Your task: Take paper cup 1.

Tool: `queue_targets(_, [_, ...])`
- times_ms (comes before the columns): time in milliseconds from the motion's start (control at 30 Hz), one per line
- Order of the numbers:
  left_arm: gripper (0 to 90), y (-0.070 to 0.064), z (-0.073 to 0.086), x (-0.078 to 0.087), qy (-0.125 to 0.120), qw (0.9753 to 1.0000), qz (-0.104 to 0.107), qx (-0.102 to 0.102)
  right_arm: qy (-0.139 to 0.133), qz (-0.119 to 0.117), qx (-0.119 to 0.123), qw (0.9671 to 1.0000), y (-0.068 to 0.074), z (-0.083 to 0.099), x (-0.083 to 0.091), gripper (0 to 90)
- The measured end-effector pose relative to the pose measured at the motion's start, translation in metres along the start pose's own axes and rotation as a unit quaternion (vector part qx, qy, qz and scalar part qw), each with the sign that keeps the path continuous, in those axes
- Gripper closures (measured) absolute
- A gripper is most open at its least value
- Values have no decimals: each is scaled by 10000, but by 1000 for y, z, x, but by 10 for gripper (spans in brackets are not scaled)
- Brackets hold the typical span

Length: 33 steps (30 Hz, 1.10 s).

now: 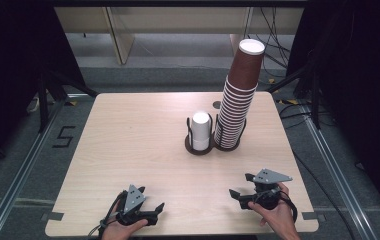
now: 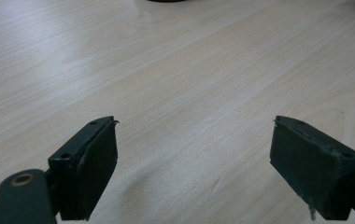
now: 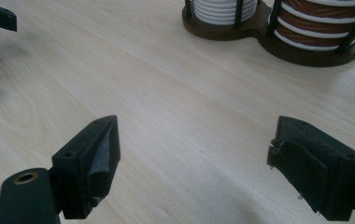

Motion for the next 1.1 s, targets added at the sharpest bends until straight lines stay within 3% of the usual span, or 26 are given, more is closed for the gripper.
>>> queue_targets(67, [147,0,0,0,-20,10000,14,29,-3,39,26,10000,0,0,0,168])
queue_targets(100, [147,0,0,0,-12,10000,17,34,71,-13,-85,9999,2,0,0,161])
queue_targets(200, [146,1,0,0,-6,10000,12,23,31,32,49,10000,0,-1,-1,157])
queue_targets(333, [146,1,0,1,-11,10000,-29,52,48,-16,-100,9999,3,-2,-4,157])
queue_targets(400, [146,2,1,1,-74,10000,-39,43,63,-45,-55,10000,5,-4,-4,158])
queue_targets(433, [146,2,1,1,-77,9999,-49,53,-5,7,87,10000,3,-6,-5,158])
queue_targets(533, [146,3,1,1,-108,9999,-66,65,-8,16,102,9999,4,-8,-4,158])
queue_targets(567, [146,3,1,2,-125,9999,-84,72,7,-54,-55,10000,7,-9,-4,160])
queue_targets(600, [146,3,1,2,-125,9999,-84,72,7,-54,-55,10000,7,-9,-4,160])
queue_targets(633, [146,3,1,3,-149,9998,-93,108,-28,38,217,9998,3,-13,-5,168])
queue_targets(700, [146,3,0,3,-204,9997,-94,109,36,-84,154,9998,6,-16,-6,176])
queue_targets(767, [146,3,0,3,-183,9998,-103,58,37,-32,142,9999,7,-20,-6,183])
queue_targets(933, [146,3,0,3,-132,9998,-91,68,-117,10,344,9993,6,-31,-10,201])
queue_targets(967, [147,3,0,3,-123,9998,-99,77,-88,62,238,9997,8,-33,-9,205])
queue_targets(1100, [146,4,1,2,-148,9998,-87,115,-81,-27,195,9998,8,-40,-11,212])
Point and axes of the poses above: each handheld gripper's, and its own axes: x roughly backward along the jaws, z roughly out of its underside, y roughly to its left, the point moved 3 cm from there along -x, roughly forward along the jaws, and after that the axes turned 13 degrees about y, right-handed, at the moved point
